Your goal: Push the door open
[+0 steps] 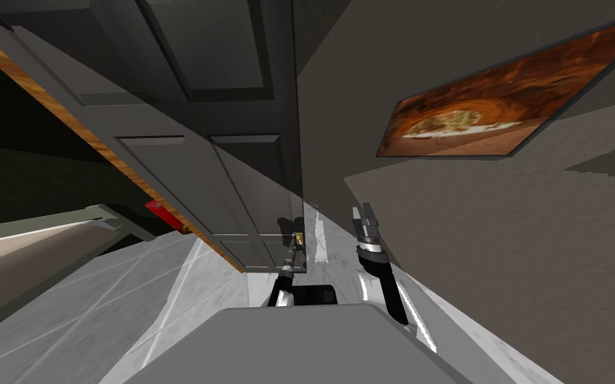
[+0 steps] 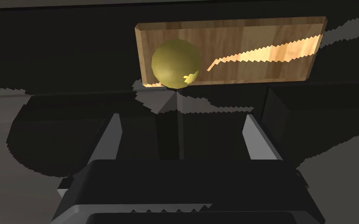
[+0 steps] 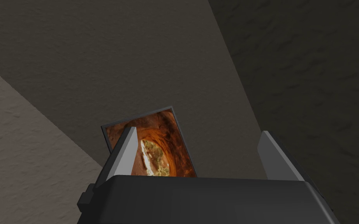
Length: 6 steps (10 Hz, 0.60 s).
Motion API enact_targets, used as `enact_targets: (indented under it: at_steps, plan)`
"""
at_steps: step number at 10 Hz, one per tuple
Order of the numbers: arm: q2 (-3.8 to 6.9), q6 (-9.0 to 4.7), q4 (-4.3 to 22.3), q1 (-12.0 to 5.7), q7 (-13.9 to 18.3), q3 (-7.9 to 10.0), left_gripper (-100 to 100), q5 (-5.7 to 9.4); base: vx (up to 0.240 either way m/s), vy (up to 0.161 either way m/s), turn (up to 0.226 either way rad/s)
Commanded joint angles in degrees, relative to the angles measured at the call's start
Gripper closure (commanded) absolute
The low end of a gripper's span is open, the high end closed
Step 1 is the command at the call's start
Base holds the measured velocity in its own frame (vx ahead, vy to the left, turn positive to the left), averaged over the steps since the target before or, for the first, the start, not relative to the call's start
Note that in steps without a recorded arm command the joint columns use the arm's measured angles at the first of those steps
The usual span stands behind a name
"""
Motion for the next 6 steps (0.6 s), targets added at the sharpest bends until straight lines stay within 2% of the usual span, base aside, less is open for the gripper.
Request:
enact_targets:
  at_steps: [1,2,3,4,6]
  plan:
    - [-1.09,0.12,0.6,-0.62,0.3,0.56,-100,-0.16,0.203,-0.071,-0.017]
    - [-1.85,0.2,0.7,-0.84,0.5,0.8,-100,-0.22,0.179,-0.057,-0.019]
    - [-1.49,-0.05,0.9,-0.76,0.4,0.6,-100,-0.2,0.074,-0.026,0.012]
    - [-1.49,-0.05,0.9,-0.76,0.4,0.6,100,-0.2,-0.015,0.002,-0.004]
    - [-1.49,-0.05,0.9,-0.76,0.4,0.6,100,-0.2,-0.025,0.009,-0.012]
